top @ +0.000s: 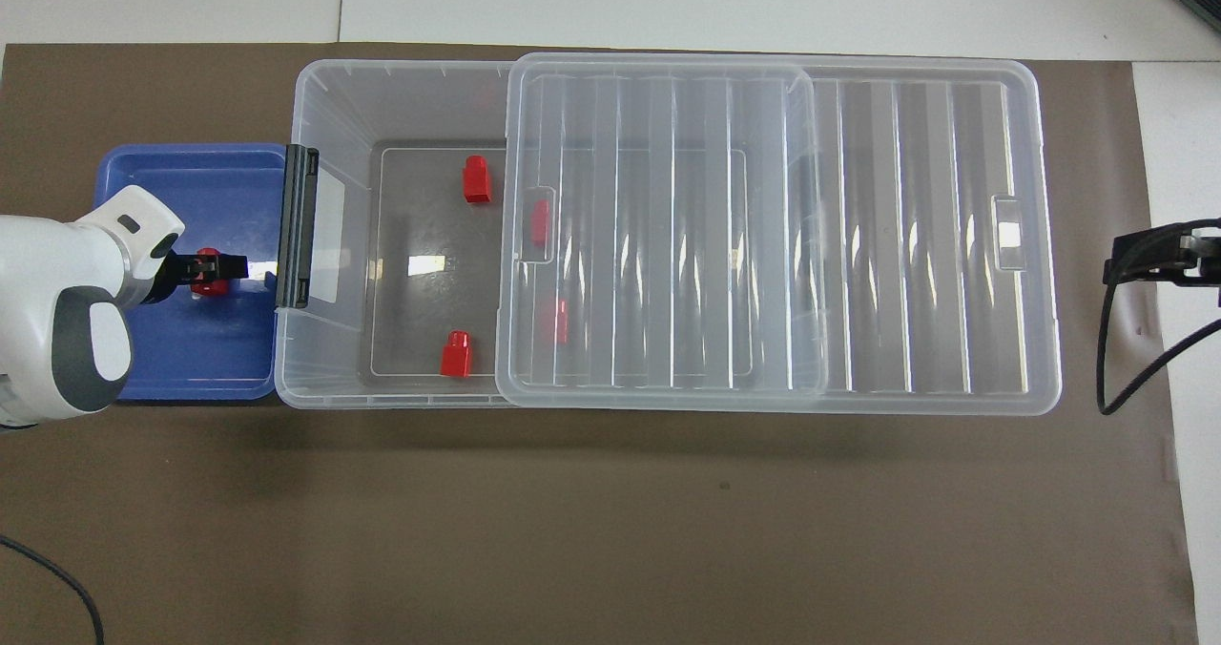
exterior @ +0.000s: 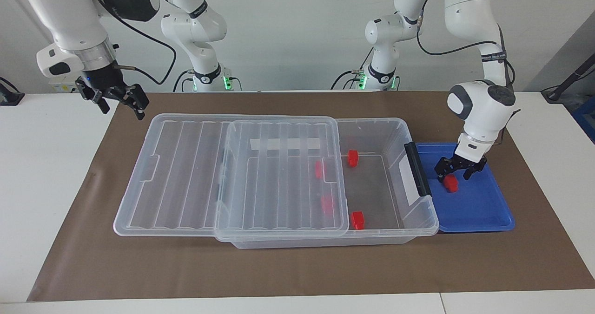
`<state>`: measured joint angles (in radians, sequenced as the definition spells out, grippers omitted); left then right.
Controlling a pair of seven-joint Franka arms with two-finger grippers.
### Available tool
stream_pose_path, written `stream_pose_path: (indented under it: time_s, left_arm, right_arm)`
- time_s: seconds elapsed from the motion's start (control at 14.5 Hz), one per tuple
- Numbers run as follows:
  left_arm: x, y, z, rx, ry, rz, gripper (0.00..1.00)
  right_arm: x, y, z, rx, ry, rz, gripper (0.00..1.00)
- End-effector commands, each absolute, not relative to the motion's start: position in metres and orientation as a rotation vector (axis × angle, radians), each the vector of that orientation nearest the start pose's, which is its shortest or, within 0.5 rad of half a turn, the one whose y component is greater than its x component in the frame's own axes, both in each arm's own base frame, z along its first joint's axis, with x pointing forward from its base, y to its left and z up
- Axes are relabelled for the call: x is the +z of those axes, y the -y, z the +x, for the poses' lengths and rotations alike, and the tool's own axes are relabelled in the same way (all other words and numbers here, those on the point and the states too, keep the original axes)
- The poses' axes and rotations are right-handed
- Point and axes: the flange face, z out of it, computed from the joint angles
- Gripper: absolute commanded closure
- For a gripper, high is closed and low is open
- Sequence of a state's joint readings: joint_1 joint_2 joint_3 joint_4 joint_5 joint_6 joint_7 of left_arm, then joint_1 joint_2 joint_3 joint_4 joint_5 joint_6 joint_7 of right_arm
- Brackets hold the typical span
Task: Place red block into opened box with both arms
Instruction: 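Lower the left gripper onto the red block while the right gripper withdraws, then close the left gripper on the red block and lift it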
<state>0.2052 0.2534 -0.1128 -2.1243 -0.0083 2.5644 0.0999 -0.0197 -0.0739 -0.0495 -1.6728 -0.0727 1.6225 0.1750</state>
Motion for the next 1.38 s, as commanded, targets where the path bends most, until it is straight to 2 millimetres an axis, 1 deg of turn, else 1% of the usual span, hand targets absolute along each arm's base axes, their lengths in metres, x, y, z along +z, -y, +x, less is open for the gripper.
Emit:
stream_pose_path:
  time_s: [0.0,0.07,0.14,0.21,0.28,0.34,0.41,0.48,0.62,0.76,0.83,0.9,0.96,1.1,1.17,1.31]
  left_arm:
    - [0.307,-0.060,0.589,-0.327,0.009,-3.142,0.00]
    - [0.307,-0.060,0.589,-0.327,0.006,-3.142,0.01]
    - [0.307,-0.060,0.589,-0.327,0.009,-3.142,0.10]
    - [0.306,-0.059,0.589,-0.324,0.009,-3.143,0.29]
    - [0.307,-0.059,0.589,-0.324,0.011,-3.143,0.53]
    - [0.308,-0.059,0.590,-0.317,0.009,-3.144,0.71]
    - [0.309,-0.060,0.591,-0.320,0.011,-3.144,0.73]
    - [0.311,-0.060,0.592,-0.313,0.006,-3.145,0.82]
    - [0.319,-0.060,0.599,-0.265,0.005,-3.154,0.86]
    - [0.334,-0.055,0.606,-0.239,-0.009,-3.159,0.86]
    - [0.347,-0.053,0.610,-0.212,-0.015,-3.163,0.86]
    - [0.363,-0.054,0.616,-0.188,-0.017,-3.166,0.86]
    - [0.376,-0.050,0.620,-0.164,-0.030,-3.170,0.86]
    - [0.407,-0.050,0.629,-0.185,-0.032,-3.167,0.86]
    - [0.422,-0.049,0.629,-0.181,-0.036,-3.167,0.86]
    - [0.460,-0.043,0.627,-0.181,-0.033,-3.172,0.86]
  right_arm:
    - [0.616,0.038,0.532,-0.005,-0.416,-3.157,0.00]
    - [0.615,0.034,0.532,0.004,-0.411,-3.126,0.00]
    - [0.615,0.034,0.533,0.009,-0.414,-3.098,0.00]
    - [0.615,0.033,0.533,0.009,-0.400,-3.098,0.00]
    - [0.614,0.032,0.533,0.014,-0.393,-3.101,0.00]
    - [0.612,0.032,0.532,0.018,-0.362,-3.106,0.00]
    - [0.611,0.031,0.532,0.018,-0.310,-3.112,0.00]
    - [0.612,0.031,0.532,0.018,-0.298,-3.116,0.00]
    - [0.611,0.031,0.530,0.037,-0.290,-3.118,0.00]
    - [0.612,0.033,0.531,0.029,-0.245,-3.129,0.00]
    - [0.612,0.033,0.531,0.027,-0.228,-3.131,0.00]
    - [0.611,0.028,0.531,0.039,-0.212,-3.131,0.00]
    - [0.611,0.026,0.531,0.039,-0.201,-3.132,0.00]
    - [0.611,0.030,0.531,0.042,-0.215,-3.128,0.00]
    - [0.611,0.030,0.531,0.042,-0.215,-3.128,0.00]
    - [0.607,0.028,0.533,0.065,-0.204,-3.143,0.00]
